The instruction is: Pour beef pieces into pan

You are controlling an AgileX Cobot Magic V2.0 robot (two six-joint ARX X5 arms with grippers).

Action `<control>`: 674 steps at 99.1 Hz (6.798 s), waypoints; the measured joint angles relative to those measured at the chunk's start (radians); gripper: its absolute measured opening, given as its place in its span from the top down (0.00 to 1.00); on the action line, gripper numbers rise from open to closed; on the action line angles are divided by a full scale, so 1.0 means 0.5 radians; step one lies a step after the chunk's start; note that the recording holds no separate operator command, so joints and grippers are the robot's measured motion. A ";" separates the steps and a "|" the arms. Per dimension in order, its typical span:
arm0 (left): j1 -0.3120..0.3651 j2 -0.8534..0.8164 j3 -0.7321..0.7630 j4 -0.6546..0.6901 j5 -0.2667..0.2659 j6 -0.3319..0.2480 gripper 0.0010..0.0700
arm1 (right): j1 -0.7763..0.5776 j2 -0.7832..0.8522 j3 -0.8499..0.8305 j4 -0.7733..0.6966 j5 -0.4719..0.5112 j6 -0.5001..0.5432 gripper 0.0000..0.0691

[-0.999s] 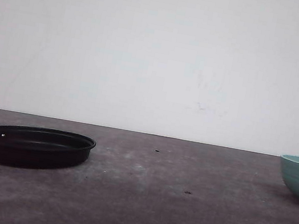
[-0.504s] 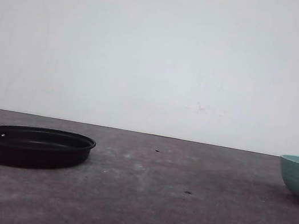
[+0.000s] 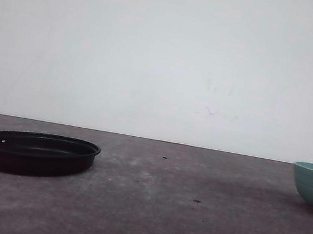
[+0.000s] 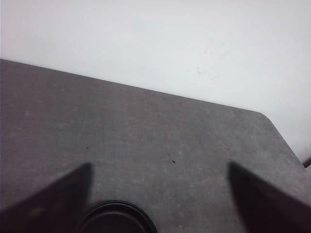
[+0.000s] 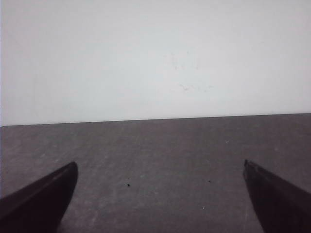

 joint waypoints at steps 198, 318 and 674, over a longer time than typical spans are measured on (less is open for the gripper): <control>0.121 1.900 -0.001 0.032 -0.076 -0.059 0.74 | 0.000 0.150 0.007 -1.080 -0.028 -0.082 0.01; -0.066 1.221 -0.011 -0.227 0.030 -0.494 0.87 | -0.497 1.193 0.008 -0.787 0.053 -0.193 0.19; -0.671 1.360 -0.011 -0.157 0.048 -0.702 0.88 | 1.943 1.460 -0.003 0.888 2.127 -0.907 0.98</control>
